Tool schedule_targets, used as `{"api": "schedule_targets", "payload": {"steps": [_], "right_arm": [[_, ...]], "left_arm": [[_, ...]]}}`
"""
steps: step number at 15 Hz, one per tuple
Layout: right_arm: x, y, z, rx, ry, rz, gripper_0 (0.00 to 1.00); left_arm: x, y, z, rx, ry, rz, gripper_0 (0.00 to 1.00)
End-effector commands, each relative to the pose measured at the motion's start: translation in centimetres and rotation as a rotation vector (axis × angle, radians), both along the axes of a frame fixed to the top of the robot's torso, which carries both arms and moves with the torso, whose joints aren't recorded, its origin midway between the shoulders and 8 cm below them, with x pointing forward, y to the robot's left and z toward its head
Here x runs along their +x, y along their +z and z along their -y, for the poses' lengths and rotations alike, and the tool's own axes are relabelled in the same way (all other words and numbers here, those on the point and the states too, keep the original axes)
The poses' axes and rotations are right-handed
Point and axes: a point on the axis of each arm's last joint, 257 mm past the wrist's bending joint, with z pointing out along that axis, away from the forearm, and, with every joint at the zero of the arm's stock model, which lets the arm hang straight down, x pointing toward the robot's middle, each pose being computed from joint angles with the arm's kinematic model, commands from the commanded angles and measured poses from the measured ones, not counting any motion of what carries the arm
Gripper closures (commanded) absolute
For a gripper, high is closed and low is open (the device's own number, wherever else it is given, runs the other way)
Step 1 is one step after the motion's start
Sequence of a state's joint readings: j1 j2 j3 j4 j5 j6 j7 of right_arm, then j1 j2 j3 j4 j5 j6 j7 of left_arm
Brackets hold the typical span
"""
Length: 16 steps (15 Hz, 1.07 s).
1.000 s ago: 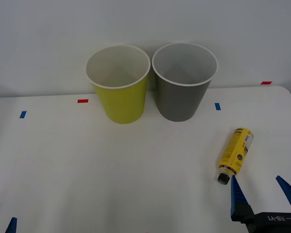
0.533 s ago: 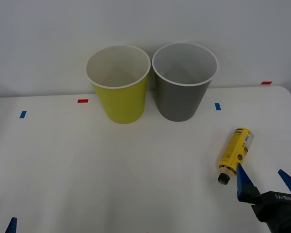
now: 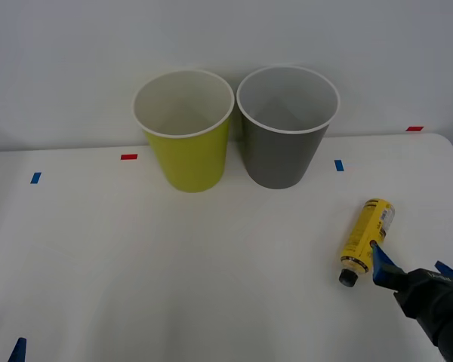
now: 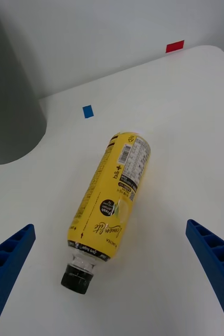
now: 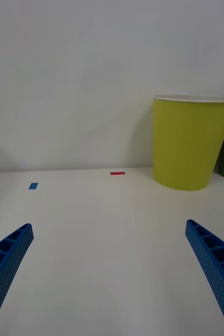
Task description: Put cans in the gray bin and PET bottles in the light green bin.
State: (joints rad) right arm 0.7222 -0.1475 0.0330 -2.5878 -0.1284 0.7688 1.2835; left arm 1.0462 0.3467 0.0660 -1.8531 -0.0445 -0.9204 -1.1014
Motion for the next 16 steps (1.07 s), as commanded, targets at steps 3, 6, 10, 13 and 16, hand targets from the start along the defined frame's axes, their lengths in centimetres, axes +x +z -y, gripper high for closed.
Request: {"api": "schedule_targets", "payload": {"steps": [3,6,10,13,16], "right_arm": [[1.3,0.1,1.3,0.058,-0.080,-0.093,0.00],[1.7,-0.1,1.7,0.103,-0.102,-0.160,0.00],[4.2,-1.5,2.0,0.193,-0.103,-0.209,0.00],[5.6,-2.2,2.6,0.189,-0.087,-0.235,0.00],[5.8,-2.3,3.0,0.212,-0.104,-0.276,0.00]], "left_arm": [[0.0,0.0,0.0,0.000,0.000,0.000,0.00],[0.0,0.0,0.0,0.000,0.000,0.000,0.00],[0.0,0.0,0.0,0.000,0.000,0.000,0.00],[0.0,0.0,0.0,0.000,0.000,0.000,0.00],[0.0,0.0,0.0,0.000,0.000,0.000,0.00]]}}
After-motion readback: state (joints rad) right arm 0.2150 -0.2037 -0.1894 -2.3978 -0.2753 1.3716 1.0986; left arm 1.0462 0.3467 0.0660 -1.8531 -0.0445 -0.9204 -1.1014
